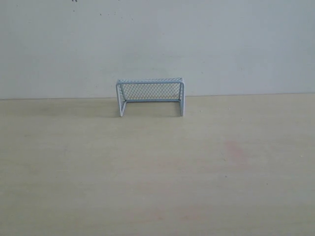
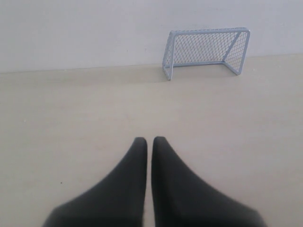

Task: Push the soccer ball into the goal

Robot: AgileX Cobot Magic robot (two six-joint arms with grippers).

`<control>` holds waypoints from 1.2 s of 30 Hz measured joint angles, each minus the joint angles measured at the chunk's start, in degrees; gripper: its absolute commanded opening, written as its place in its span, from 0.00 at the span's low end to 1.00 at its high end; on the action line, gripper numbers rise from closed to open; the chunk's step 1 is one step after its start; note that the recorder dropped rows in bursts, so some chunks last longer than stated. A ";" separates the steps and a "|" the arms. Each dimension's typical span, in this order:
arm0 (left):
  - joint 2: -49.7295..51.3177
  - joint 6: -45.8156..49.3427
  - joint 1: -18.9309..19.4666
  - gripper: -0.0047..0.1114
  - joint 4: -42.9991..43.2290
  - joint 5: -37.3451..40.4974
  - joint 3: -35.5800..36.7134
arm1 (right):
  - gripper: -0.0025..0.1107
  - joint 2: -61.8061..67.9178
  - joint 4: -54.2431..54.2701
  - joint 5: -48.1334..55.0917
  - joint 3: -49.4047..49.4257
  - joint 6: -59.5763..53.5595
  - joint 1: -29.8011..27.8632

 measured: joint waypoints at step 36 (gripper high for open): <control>0.00 0.00 0.00 0.08 0.00 0.00 0.00 | 0.02 -10.71 -45.61 5.31 5.21 40.11 4.94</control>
